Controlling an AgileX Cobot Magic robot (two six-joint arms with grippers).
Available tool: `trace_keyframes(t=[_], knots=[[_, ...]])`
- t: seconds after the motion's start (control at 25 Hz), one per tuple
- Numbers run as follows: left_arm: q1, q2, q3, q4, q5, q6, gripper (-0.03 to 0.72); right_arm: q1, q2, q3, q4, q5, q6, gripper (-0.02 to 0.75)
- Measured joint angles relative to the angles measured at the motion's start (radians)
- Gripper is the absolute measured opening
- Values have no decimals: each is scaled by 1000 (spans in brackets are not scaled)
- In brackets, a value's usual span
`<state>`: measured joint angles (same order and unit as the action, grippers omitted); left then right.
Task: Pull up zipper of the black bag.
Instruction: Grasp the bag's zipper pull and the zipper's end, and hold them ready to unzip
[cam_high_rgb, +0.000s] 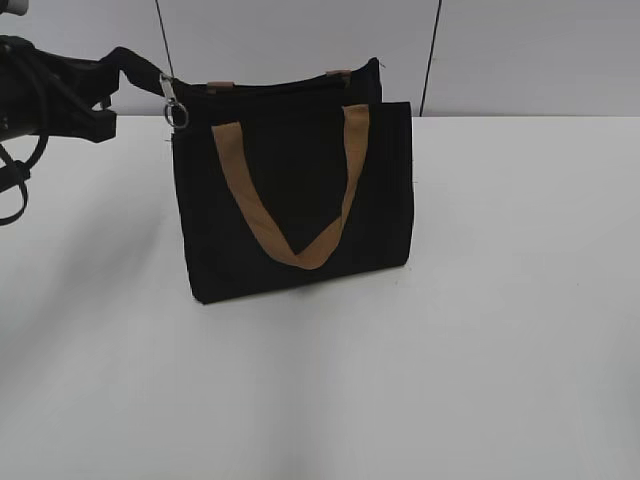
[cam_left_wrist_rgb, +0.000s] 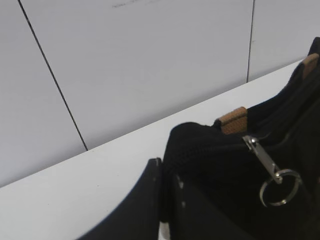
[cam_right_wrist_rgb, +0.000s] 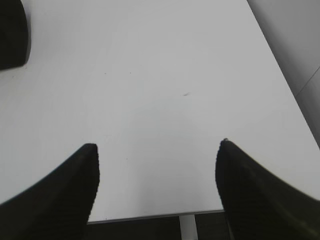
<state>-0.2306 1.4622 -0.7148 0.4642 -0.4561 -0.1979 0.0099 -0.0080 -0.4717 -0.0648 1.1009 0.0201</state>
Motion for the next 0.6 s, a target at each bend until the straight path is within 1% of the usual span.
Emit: trace_keyframes(t=[0.2, 0.32, 0.44, 0.52, 0.6], knots=[[0, 0, 0, 0, -2, 0, 0, 0, 24, -9, 10, -19, -31, 554], [0, 0, 0, 0, -5, 0, 0, 0, 151, -43, 73, -132, -136, 554], [0, 0, 0, 0, -6, 0, -1, 0, 336, -83, 189, -246, -272, 554], [0, 0, 0, 0, -7, 0, -1, 0, 480, -113, 302, -301, -368, 554], [0, 0, 0, 0, -8, 0, -1, 18, 603, -144, 436, -333, -494, 554]])
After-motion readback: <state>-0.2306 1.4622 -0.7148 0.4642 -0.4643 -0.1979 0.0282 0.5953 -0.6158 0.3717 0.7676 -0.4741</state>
